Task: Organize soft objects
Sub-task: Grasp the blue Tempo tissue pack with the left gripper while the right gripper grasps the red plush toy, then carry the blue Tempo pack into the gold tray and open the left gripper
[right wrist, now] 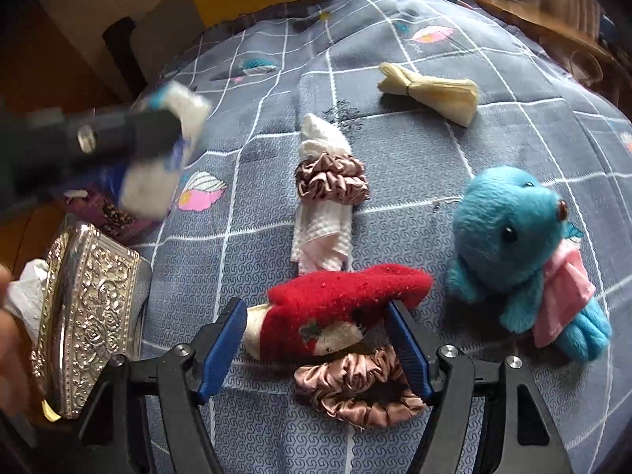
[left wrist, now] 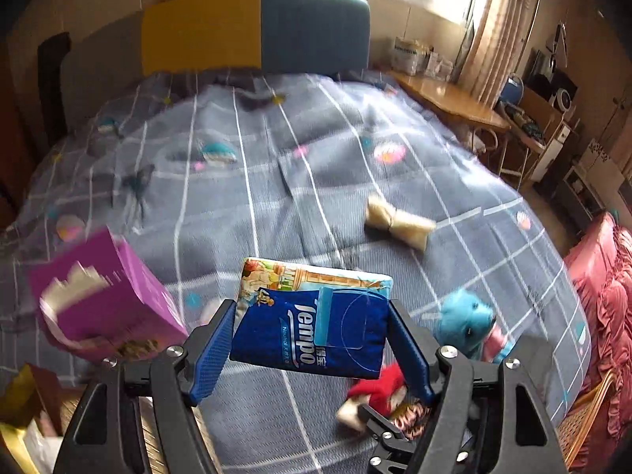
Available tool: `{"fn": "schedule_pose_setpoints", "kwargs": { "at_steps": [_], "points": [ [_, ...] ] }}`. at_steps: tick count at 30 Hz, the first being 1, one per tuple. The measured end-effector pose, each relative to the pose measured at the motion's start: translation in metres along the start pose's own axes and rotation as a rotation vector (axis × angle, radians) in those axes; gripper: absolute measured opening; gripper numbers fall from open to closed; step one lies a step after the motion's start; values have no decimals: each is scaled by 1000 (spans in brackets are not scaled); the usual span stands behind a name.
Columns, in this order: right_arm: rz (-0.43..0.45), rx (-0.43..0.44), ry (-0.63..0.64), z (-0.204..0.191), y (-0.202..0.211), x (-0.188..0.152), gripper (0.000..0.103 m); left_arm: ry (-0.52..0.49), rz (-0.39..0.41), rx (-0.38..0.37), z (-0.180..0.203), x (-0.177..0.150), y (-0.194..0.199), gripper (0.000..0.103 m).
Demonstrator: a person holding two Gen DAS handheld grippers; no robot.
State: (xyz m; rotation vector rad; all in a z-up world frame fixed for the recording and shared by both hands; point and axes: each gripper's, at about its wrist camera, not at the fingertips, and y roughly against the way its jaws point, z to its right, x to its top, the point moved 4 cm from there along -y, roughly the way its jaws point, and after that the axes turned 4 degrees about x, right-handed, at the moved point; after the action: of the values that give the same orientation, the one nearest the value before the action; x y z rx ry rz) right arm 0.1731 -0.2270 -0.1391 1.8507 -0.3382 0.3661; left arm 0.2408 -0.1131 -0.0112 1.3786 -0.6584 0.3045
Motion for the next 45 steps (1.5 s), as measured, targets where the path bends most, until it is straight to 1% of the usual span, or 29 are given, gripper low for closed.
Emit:
{"fn": "schedule_pose_setpoints", "kwargs": {
  "at_steps": [1,2,5,8,12,16,18,21,24,29,33,37,39,41,45],
  "points": [
    [-7,-20,20,-2,-3,-1,49,7,21,6,-5,10,6,75],
    [-5,-35,33,-3,-5,-1,42,18,43,18,-13,20,13,75],
    [6,-43,32,-1,-6,-1,32,79,109,68,-51,50,34,75],
    [-5,-37,25,2,-9,-2,31,146,158,150,-104,64,51,75],
    [-10,-10,-18,6,-10,-2,32,255,165,250,-182,57,61,75],
    [-4,11,-37,8,-11,-3,33,345,148,326,-250,30,69,75],
    [-5,5,-23,6,-11,-3,34,376,133,347,-274,11,72,75],
    [-4,-3,-7,5,-11,-4,34,422,116,342,-301,-25,79,75],
    [0,-17,14,2,-11,-4,34,467,104,315,-321,-64,89,75],
    [8,-40,41,0,-11,-5,34,542,81,277,-343,-132,104,75],
    [16,-69,75,-3,-11,-7,34,594,44,262,-355,-174,104,75],
    [21,-77,81,-3,-10,-7,34,646,-4,248,-368,-199,90,76],
    [23,-77,79,-3,-10,-7,34,658,-36,235,-372,-208,80,76],
    [27,-79,77,-3,-10,-7,34,661,-69,243,-375,-215,69,76],
    [32,-83,75,-3,-10,-7,34,696,-61,202,-376,-222,59,78]
  ]
}}
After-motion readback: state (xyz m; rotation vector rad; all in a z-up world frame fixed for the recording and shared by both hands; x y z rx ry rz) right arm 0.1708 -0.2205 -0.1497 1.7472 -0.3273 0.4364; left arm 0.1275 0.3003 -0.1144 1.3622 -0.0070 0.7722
